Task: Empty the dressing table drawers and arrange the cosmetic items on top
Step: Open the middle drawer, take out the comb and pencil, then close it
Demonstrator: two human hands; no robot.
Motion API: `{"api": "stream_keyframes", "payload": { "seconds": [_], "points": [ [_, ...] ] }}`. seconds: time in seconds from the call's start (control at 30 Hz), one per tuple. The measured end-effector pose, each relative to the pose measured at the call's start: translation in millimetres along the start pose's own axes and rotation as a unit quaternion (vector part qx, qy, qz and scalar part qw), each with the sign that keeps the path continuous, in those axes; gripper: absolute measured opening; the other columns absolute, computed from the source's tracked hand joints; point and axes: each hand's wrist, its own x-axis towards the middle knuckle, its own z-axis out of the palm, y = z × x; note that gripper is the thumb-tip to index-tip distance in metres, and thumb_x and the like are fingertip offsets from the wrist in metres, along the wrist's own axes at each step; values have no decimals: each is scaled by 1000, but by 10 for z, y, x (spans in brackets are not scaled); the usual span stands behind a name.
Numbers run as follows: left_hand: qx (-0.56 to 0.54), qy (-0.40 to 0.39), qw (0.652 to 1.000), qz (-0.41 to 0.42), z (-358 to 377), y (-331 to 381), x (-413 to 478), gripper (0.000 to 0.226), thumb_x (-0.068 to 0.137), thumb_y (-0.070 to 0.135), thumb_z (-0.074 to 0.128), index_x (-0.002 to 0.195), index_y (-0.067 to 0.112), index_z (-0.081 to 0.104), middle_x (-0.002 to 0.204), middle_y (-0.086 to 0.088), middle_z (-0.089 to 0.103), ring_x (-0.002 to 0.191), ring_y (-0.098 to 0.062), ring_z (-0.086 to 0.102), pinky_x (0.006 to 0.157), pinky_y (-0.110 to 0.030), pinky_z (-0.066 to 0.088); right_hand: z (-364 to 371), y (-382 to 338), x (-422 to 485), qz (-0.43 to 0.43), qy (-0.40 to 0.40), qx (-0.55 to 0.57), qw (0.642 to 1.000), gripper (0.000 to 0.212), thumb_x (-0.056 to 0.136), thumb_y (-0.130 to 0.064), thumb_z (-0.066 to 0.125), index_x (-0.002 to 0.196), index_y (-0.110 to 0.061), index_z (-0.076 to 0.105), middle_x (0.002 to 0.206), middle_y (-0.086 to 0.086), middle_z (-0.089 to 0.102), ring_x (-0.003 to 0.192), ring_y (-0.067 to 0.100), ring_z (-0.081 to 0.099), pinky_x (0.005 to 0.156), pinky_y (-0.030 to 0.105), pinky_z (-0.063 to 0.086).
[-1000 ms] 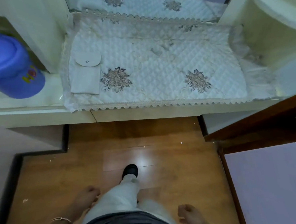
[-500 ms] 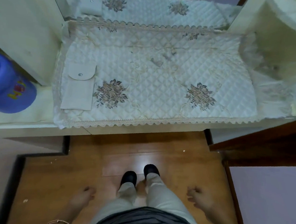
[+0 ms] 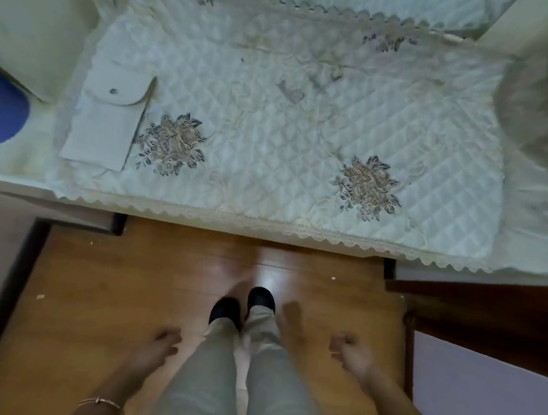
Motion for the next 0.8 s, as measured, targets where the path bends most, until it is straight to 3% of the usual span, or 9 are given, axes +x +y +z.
{"api": "stream_keyframes", "payload": {
  "seconds": [0.07, 0.17, 0.27, 0.33, 0.4, 0.5, 0.57, 0.7, 0.8],
  "points": [
    [-23, -11, 1000, -11, 100, 101, 46, 18, 93, 16, 49, 109, 10, 56, 115, -13, 60, 97, -25, 57, 80, -32, 37, 60, -109, 102, -7, -11, -9, 1000, 22, 92, -15, 45, 98, -3, 62, 78, 10, 55, 72, 21, 50, 66, 32, 45],
    [-33, -5, 999, 16, 201, 295, 285, 18, 96, 17, 43, 110, 13, 53, 121, -12, 58, 99, -22, 55, 85, -32, 38, 174, -403, 196, -21, -23, 66, 997, 17, 93, -15, 46, 84, -12, 61, 70, 4, 54, 63, 16, 49, 59, 26, 39],
    [-64, 1, 997, 52, 258, 628, 592, 23, 96, 16, 42, 117, 13, 52, 123, -11, 56, 102, -21, 55, 89, -33, 39, 292, -724, 403, -29, -46, 169, 984, 19, 94, -14, 46, 108, -7, 57, 100, 9, 63, 89, 19, 56, 79, 31, 46],
    [-140, 3, 987, 75, 247, 922, 739, 34, 96, 13, 43, 129, 10, 44, 125, -11, 54, 106, -22, 53, 93, -33, 39, 363, -917, 536, -26, -59, 270, 961, 36, 95, -14, 45, 130, -5, 46, 125, 12, 55, 110, 21, 53, 91, 32, 43],
    [-235, 8, 968, 87, 202, 1156, 910, 43, 95, 6, 40, 138, 7, 34, 134, -12, 49, 117, -23, 50, 98, -32, 39, 404, -1078, 623, -28, -77, 387, 919, 39, 96, -14, 41, 134, -5, 40, 134, 8, 48, 126, 21, 44, 100, 32, 37],
    [-353, -1, 931, 89, 110, 1389, 1009, 50, 91, -9, 29, 139, 5, 32, 131, -10, 51, 121, -21, 50, 97, -30, 41, 393, -1204, 682, -5, -90, 501, 861, 21, 95, -7, 39, 108, -7, 55, 109, 3, 62, 114, 13, 52, 99, 28, 36],
    [-420, -14, 905, 67, 67, 1421, 1023, 52, 88, -13, 24, 134, 6, 40, 114, -5, 55, 110, -17, 53, 91, -27, 43, 425, -1190, 692, -6, -85, 526, 846, 27, 93, -1, 37, 111, -13, 52, 85, -1, 67, 96, 11, 58, 99, 29, 37],
    [-445, -28, 894, 47, 52, 1404, 1057, 42, 83, -14, 21, 84, 12, 54, 87, 0, 56, 83, -13, 56, 72, -23, 45, 511, -1099, 717, -28, -75, 532, 843, 52, 92, 8, 26, 137, -16, 36, 93, -3, 57, 110, 16, 51, 106, 34, 30],
    [-442, -25, 896, 30, 36, 1348, 1048, 42, 80, -14, 21, 77, 13, 53, 83, 1, 56, 78, -12, 55, 60, -19, 51, 552, -994, 719, -29, -61, 535, 842, 55, 89, 10, 23, 134, -17, 38, 92, -3, 56, 91, 14, 52, 107, 36, 29]
  ]
}}
